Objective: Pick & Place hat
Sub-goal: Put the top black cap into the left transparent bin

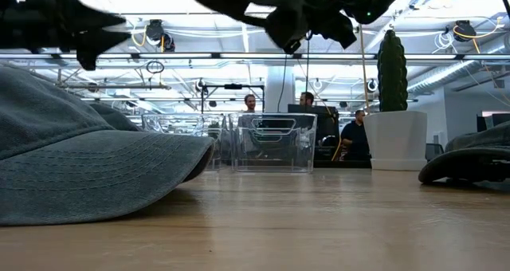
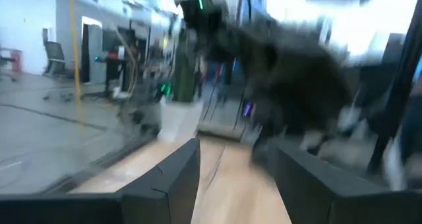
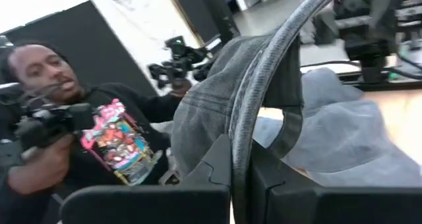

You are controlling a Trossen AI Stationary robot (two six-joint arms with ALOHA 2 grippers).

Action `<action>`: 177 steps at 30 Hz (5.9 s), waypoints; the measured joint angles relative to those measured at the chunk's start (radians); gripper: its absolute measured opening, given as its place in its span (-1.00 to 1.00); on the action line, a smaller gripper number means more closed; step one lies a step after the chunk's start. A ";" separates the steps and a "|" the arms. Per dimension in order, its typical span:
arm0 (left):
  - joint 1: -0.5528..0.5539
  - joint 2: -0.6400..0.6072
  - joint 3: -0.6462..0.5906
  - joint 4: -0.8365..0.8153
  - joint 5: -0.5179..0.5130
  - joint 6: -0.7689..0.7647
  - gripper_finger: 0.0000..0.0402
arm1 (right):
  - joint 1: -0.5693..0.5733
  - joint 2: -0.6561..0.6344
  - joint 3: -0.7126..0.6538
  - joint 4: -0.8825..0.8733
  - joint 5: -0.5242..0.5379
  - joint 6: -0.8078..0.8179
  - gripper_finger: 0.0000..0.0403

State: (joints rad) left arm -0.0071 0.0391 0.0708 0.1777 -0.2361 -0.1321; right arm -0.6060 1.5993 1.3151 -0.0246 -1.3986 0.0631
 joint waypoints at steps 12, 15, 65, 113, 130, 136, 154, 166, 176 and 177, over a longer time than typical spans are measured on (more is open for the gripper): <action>0.000 0.033 0.000 0.110 -0.251 -0.276 -0.05 | 0.041 0.000 -0.001 0.047 0.244 -0.032 -1.00; 0.000 0.090 0.000 0.147 -0.154 -0.334 -0.05 | 0.048 0.000 -0.001 0.119 0.281 -0.024 -1.00; -0.050 0.924 0.352 0.695 0.052 -0.004 0.34 | 0.101 -0.011 -0.001 0.491 0.431 0.056 -1.00; 0.219 1.230 0.345 0.888 -0.681 -0.430 -0.97 | 0.259 -0.037 0.000 -0.127 1.398 -0.272 -0.47; 0.297 1.554 0.485 0.998 -0.593 -0.409 -0.98 | 0.286 -0.077 -0.001 -0.186 1.401 -0.258 -0.54; 0.297 1.597 0.493 1.002 -0.629 -0.427 -0.98 | 0.285 -0.077 -0.001 -0.191 1.400 -0.258 -0.54; 0.297 1.708 0.492 1.018 -0.673 -0.499 -0.98 | 0.285 -0.077 -0.001 -0.216 1.398 -0.266 -0.54; 0.270 1.648 0.491 1.009 -0.742 -0.301 -0.98 | 0.285 -0.077 -0.001 -0.254 1.398 -0.266 -0.54; 0.280 1.632 0.491 0.876 -0.715 -0.358 -0.98 | 0.285 -0.077 -0.001 -0.255 1.397 -0.267 -0.54; 0.280 1.632 0.491 0.869 -0.710 -0.369 -0.98 | 0.285 -0.076 -0.001 -0.254 1.397 -0.267 -0.54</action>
State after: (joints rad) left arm 0.2729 1.6716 0.5621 1.0470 -0.9465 -0.5008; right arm -0.3206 1.5230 1.3144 -0.2790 -0.0013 -0.2035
